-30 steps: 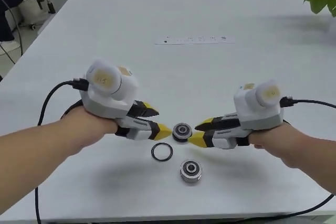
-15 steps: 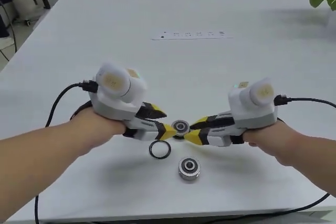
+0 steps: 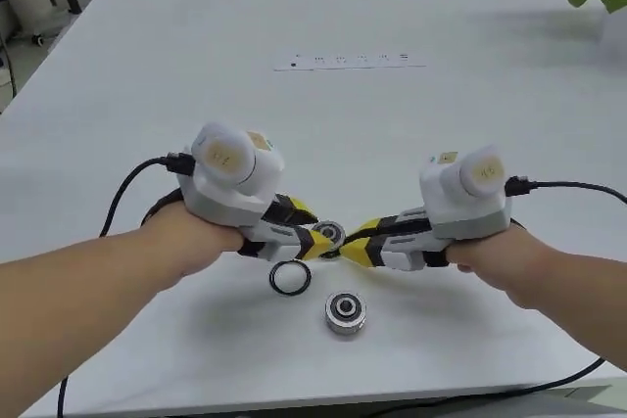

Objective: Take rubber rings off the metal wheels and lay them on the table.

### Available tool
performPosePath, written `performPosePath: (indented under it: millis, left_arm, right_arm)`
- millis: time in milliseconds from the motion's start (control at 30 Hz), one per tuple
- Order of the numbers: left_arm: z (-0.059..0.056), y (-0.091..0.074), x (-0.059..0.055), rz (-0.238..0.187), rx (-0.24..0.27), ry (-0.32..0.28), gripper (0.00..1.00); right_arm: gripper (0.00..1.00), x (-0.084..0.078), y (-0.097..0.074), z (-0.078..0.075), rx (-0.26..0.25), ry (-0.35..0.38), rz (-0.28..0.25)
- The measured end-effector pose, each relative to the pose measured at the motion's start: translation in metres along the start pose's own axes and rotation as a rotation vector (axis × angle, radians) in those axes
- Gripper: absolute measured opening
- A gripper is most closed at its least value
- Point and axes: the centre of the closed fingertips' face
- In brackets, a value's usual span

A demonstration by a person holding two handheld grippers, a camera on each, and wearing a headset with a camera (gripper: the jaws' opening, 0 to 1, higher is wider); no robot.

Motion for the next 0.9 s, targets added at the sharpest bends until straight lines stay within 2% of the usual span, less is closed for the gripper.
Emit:
performPosePath:
  millis: [200,300,467,533,900]
  left_arm:
    - [-0.0016,0.0044,-0.0020,0.012,-0.008,0.014,0.18]
    - [0.0024,0.0053,-0.0047,0.012,0.003,0.027,0.15]
    - [0.0028,0.0081,-0.0037,0.012,0.006,0.041,0.15]
    - [0.0040,0.0089,-0.0042,0.013,0.016,0.065,0.14]
    - [0.0012,0.0092,-0.0025,0.005,0.049,0.061,0.14]
  right_arm:
    - [0.07,0.0003,0.0000,-0.0006,-0.003,0.007,-0.006]
    - [0.07,-0.0001,-0.0003,-0.0003,-0.004,0.014,-0.010]
    - [0.06,-0.0003,-0.0003,-0.0012,-0.008,0.015,-0.009]
    - [0.05,-0.0003,-0.0003,-0.0014,-0.010,0.026,-0.012]
    - [0.00,-0.0014,-0.0048,-0.0037,-0.024,0.111,-0.021]
Point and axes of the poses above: the centre of the closed fingertips' face, and the gripper's own axes: y roughly forward along the fingers, z roughly to its left, x roughly out of its top, and after that the axes turned 7 degrees about -z, right-handed
